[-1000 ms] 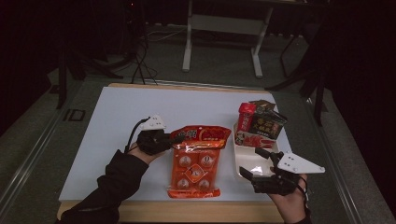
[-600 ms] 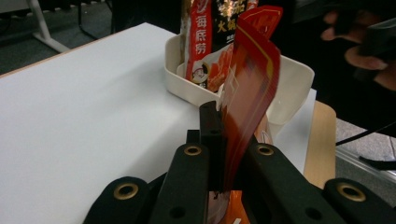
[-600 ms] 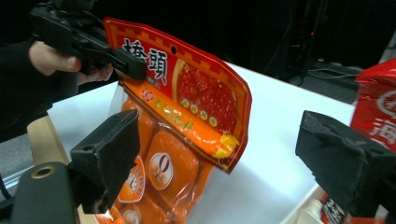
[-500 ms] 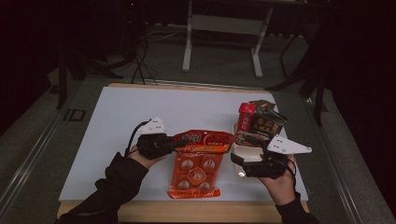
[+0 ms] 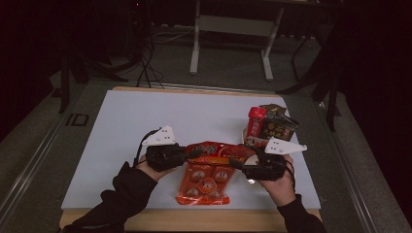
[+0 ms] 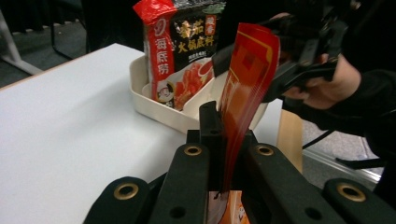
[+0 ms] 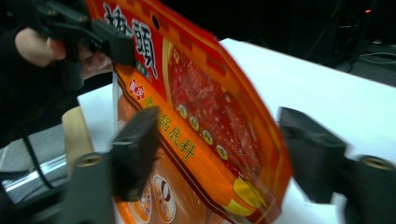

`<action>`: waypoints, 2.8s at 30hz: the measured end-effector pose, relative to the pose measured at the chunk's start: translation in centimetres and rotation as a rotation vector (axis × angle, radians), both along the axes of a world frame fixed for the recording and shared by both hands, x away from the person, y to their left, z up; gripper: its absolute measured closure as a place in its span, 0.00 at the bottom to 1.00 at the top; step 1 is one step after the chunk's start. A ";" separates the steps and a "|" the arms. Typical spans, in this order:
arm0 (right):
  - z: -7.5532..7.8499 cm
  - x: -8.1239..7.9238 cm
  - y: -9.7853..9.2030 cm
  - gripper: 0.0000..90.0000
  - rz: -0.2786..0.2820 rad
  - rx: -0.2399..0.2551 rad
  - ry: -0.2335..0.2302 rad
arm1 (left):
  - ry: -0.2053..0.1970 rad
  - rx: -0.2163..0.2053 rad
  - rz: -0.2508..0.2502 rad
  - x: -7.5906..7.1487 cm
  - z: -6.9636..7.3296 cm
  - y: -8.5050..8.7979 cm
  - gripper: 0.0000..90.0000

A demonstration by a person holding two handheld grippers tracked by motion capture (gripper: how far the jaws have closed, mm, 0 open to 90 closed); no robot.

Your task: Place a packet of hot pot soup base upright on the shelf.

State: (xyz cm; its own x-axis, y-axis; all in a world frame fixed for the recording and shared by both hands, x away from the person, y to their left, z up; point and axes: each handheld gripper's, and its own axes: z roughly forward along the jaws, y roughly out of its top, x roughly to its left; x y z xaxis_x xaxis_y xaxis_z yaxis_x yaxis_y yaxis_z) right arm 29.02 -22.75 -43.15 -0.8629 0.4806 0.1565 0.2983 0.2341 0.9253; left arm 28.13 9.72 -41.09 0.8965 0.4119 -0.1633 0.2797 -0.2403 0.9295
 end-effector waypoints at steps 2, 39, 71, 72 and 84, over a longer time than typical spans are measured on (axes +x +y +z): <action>-0.2 0.0 0.1 0.59 0.029 -0.009 0.000 | 0.001 -0.001 0.000 -0.1 0.1 0.0 1.00; 6.1 -2.6 1.8 1.00 0.132 -0.018 -0.038 | -0.072 -0.088 -0.065 -0.8 1.8 2.2 0.55; 13.5 -0.4 -5.8 1.00 -0.079 0.074 -0.142 | -0.018 -0.085 0.140 -2.9 -3.3 5.1 0.08; 13.6 -0.3 -6.1 1.00 -0.087 0.070 -0.142 | -0.012 -0.089 0.145 -3.0 -3.7 5.2 0.08; 12.4 0.4 -9.3 1.00 -0.172 0.069 -0.113 | 0.041 -0.068 0.183 -4.0 -6.5 5.9 0.03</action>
State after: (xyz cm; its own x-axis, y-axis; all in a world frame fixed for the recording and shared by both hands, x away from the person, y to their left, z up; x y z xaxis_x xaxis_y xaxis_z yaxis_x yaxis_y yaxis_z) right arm 29.46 -32.08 -30.71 -0.7828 0.6140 0.1012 0.2216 0.1231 0.9673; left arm 24.09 15.61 -47.61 0.7997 0.5542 -0.2310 0.3511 -0.1195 0.9287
